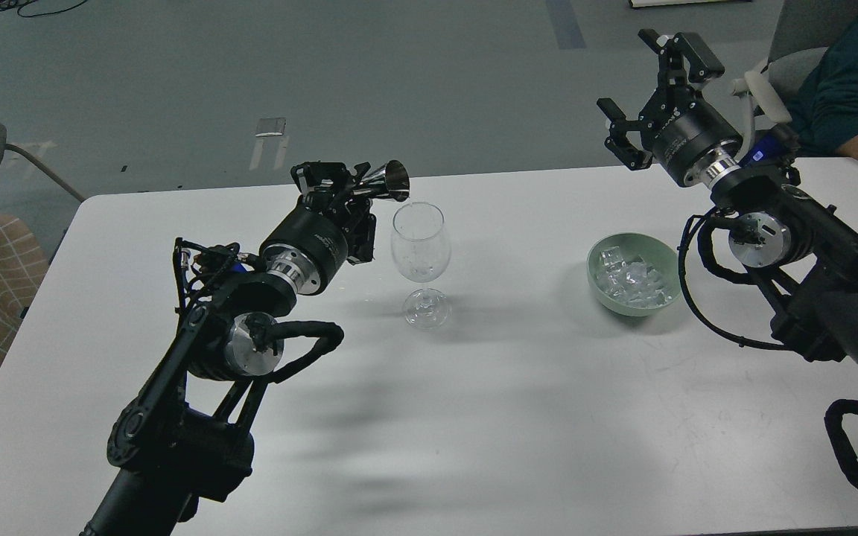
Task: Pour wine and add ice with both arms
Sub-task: 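Tilt the jigger over the wine glass with the left gripper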
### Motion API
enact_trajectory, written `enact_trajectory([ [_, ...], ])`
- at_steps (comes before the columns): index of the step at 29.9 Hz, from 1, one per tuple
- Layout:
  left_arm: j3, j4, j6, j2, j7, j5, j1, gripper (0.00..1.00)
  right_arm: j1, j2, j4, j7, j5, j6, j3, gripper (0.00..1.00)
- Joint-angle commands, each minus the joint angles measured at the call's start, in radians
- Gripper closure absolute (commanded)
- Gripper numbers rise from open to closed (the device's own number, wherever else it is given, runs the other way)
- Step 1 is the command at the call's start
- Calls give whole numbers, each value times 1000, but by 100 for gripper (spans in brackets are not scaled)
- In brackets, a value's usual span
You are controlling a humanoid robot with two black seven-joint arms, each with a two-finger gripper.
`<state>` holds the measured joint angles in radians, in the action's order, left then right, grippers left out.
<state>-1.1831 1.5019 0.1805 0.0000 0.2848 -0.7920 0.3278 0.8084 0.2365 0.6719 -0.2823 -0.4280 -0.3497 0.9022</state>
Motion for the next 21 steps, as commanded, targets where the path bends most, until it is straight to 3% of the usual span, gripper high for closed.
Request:
enact_trajectory([
  [1,0,1,-9,0,-1,-16,-1,100,0,0,0,0,0,0,1,0],
  [21,0,6,-35,0,-3,-84,-1,100,0,0,0,0,0,0,1,0],
])
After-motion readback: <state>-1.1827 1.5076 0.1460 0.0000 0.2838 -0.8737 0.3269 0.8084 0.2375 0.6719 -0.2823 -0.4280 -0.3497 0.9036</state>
